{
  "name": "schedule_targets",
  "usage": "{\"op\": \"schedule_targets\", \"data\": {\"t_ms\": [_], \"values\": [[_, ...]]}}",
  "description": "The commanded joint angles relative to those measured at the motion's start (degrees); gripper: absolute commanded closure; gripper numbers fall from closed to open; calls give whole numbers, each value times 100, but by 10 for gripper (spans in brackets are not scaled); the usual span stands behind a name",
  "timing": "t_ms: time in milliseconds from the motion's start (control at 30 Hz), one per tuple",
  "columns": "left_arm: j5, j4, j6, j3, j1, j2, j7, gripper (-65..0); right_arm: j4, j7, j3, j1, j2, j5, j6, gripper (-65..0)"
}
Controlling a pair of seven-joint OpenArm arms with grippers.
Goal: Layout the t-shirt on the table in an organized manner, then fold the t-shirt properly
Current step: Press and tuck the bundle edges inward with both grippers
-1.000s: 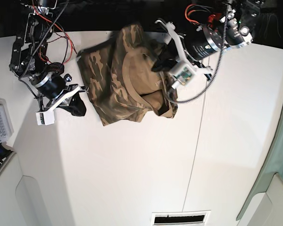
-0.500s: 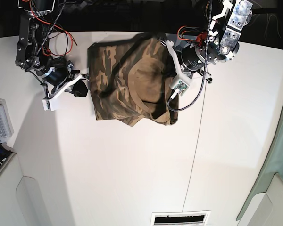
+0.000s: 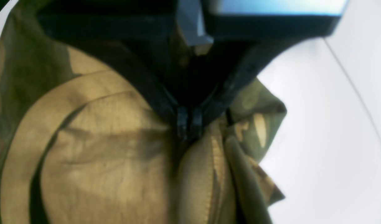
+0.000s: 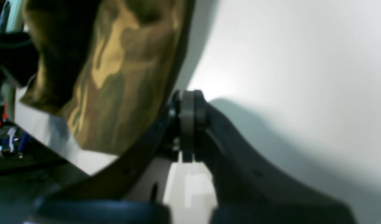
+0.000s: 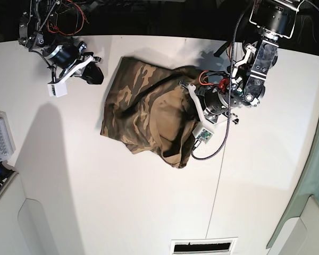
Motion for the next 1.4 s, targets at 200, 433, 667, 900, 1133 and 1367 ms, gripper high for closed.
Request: {"op": "schedule_targets", "data": {"t_ms": [200,433,667,900,1133,1367], "values": [[-109,446,48,-15,-116,-35,74,0,109,216,103,131,35,101,61,0],[-201,1596,595,-70,181,-402,260,0,114,223,529,372,39,76,59,0],[-505,2599,688,-710,1021,-621,533,0,111,260,960,944,111,-127,57,0],[-811,2940,472,-1152,1869,-612,509,0,-109,374,800,1585,109,-634,44,0],[-1078,2929,85,-1034,2232,-315,339,0,-1073,892,-122,1987,109,-1115,42,0],[-1027,2632,90,-1012,1980,-2,210,0,-1152,1167,-726,1998,-33,-1344,42,0]]}}
